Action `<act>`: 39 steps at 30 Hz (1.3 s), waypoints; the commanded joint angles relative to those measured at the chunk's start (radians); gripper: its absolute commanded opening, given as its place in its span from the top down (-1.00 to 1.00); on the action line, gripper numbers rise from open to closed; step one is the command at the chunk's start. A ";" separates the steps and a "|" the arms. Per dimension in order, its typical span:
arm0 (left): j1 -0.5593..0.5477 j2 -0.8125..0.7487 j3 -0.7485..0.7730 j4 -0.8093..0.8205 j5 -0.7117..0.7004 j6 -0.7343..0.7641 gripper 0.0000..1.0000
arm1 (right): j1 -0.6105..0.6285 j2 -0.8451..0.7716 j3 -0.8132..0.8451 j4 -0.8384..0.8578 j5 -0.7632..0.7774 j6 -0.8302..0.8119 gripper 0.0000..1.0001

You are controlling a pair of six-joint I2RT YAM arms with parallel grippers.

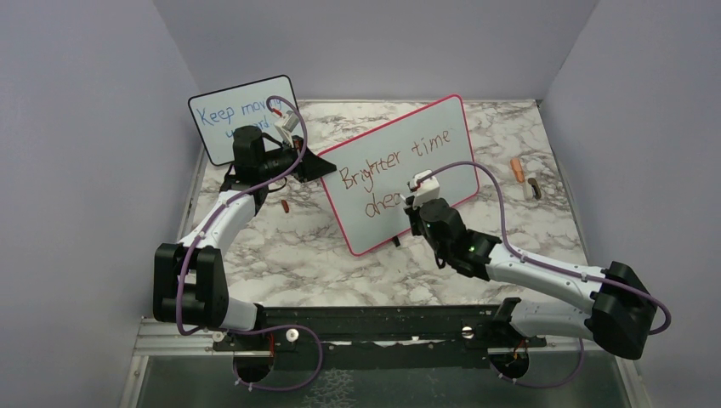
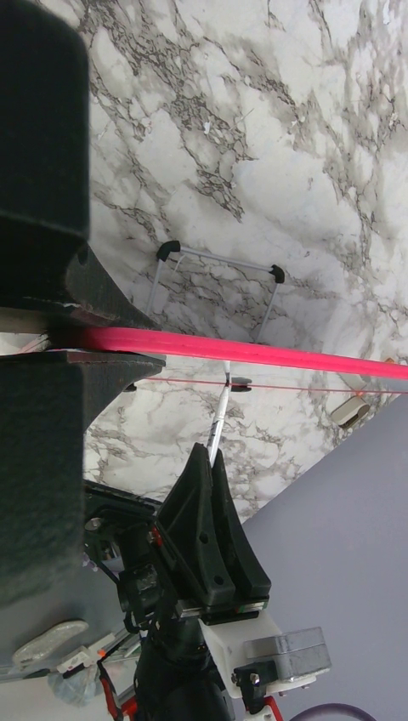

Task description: Write a sentence on the whiteboard

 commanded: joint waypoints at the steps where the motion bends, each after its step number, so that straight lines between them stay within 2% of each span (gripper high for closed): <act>1: -0.003 0.033 -0.011 -0.094 -0.117 0.093 1.00 | -0.009 0.003 0.010 -0.028 -0.007 0.026 0.98; 19: -0.002 0.033 -0.012 -0.097 -0.121 0.096 1.00 | -0.008 -0.039 -0.038 -0.084 0.000 0.072 0.98; 30: -0.002 0.031 -0.011 -0.101 -0.122 0.099 1.00 | -0.010 -0.079 -0.044 -0.041 0.060 0.044 0.98; 39: -0.002 0.031 -0.011 -0.101 -0.122 0.099 1.00 | -0.048 -0.083 -0.039 0.008 0.016 0.026 0.98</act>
